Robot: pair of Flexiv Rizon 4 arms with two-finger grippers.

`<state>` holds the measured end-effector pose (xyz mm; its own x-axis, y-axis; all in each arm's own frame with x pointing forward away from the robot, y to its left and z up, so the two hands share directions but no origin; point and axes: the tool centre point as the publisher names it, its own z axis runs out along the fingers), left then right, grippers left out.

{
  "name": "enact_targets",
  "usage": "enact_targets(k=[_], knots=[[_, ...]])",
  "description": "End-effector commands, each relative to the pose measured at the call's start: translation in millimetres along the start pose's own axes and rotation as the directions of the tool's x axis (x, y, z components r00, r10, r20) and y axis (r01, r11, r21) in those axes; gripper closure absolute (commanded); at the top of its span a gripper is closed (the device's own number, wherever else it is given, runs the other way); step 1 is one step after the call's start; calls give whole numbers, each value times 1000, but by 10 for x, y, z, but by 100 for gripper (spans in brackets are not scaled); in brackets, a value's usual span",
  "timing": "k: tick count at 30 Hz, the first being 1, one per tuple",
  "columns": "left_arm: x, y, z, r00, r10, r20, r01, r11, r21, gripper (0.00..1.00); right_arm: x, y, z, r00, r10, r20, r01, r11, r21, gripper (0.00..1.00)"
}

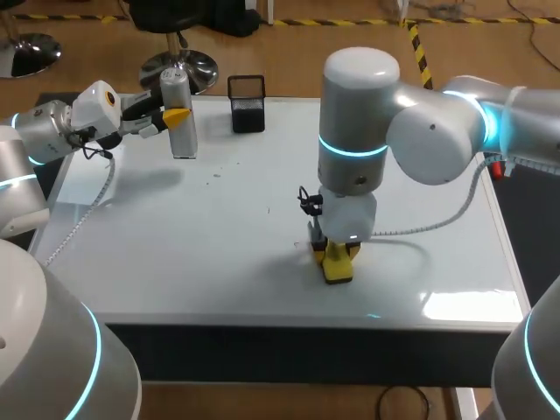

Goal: Pick up the inspection probe, press it on each red-marked spot on the whiteboard one by one, put down the probe, pick up the eraser, and wipe off all the red marks.

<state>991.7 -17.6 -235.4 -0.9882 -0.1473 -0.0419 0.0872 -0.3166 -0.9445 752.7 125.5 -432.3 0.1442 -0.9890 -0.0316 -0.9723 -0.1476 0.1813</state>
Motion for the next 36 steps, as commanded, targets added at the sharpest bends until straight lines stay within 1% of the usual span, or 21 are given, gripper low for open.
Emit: enact_targets(k=[1, 3, 5, 12, 21, 26, 29, 32, 36], knots=[[3, -9, 8, 1000, 1, 2, -1, 1000, 0, 100, 58, 30, -27, 1000, -1, 0, 1, 1000, 19, 100], [3, -9, 8, 1000, 1, 2, -1, 1000, 0, 100, 51, 43, -93, 1000, -1, -3, 1, 1000, 30, 100], [3, -9, 8, 1000, 1, 2, -1, 1000, 0, 100, 0, 51, -148, 1000, -12, -9, 12, 999, 39, 100], [3, -9, 8, 1000, 1, 2, -1, 1000, 0, 100, -302, 25, -295, 997, -77, -23, 78, 995, 63, 100], [3, -9, 8, 1000, 1, 2, -1, 1000, 0, 100, -588, -84, -197, 992, -129, 6, 128, 990, 57, 100], [3, -9, 8, 1000, 1, 2, -1, 1000, 0, 100, -730, -174, -91, 990, -142, 19, 141, 989, 46, 100], [3, -9, 8, 1000, 1, 2, -1, 1000, 0, 100, -780, -217, -35, 988, -152, 30, 151, 988, 37, 100], [3, -9, 8, 1000, 1, 2, -1, 1000, 0, 100, -781, -232, -19, 987, -159, 28, 158, 987, 29, 100], [3, -9, 8, 1000, 1, 2, -1, 1000, 0, 100, -700, -239, 0, 988, -153, 18, 152, 988, 22, 100]])
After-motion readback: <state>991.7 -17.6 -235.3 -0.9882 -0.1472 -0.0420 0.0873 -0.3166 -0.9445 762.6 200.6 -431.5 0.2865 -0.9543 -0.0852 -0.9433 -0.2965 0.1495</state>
